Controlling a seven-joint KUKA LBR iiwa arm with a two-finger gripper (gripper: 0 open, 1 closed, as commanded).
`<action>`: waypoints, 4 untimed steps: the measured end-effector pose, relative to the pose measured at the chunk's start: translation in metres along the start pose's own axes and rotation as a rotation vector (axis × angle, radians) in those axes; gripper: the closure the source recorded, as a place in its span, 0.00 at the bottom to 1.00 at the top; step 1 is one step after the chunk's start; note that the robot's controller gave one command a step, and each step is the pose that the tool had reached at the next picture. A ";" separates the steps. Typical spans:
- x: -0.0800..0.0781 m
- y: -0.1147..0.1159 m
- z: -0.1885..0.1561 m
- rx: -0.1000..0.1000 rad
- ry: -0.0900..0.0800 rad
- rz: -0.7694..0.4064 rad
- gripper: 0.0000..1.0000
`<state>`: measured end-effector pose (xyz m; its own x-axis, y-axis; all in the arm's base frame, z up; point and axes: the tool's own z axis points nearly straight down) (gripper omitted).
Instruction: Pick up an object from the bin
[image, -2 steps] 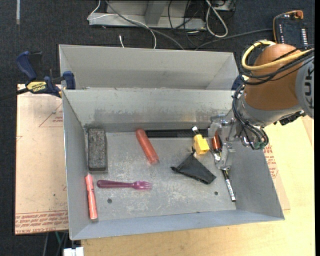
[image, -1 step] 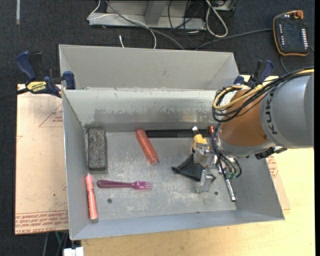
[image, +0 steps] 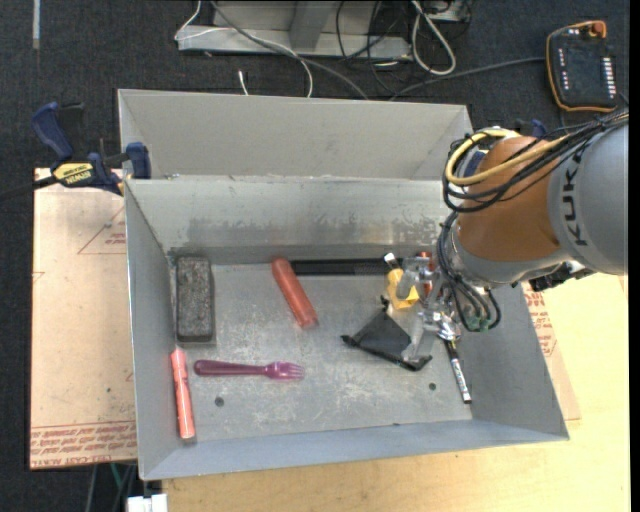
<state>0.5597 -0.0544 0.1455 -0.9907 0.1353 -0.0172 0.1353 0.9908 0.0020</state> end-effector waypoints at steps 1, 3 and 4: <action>0.006 -0.009 0.068 0.000 0.028 -0.004 0.00; 0.006 -0.008 0.069 -0.001 0.023 0.000 1.00; 0.006 -0.008 0.069 0.000 0.023 0.000 1.00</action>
Offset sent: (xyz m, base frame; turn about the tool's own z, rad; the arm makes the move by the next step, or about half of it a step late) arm -0.0159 -0.0057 -0.0755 0.0776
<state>0.5541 -0.0613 0.0767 -0.9908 0.1348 0.0060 0.1349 0.9909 0.0025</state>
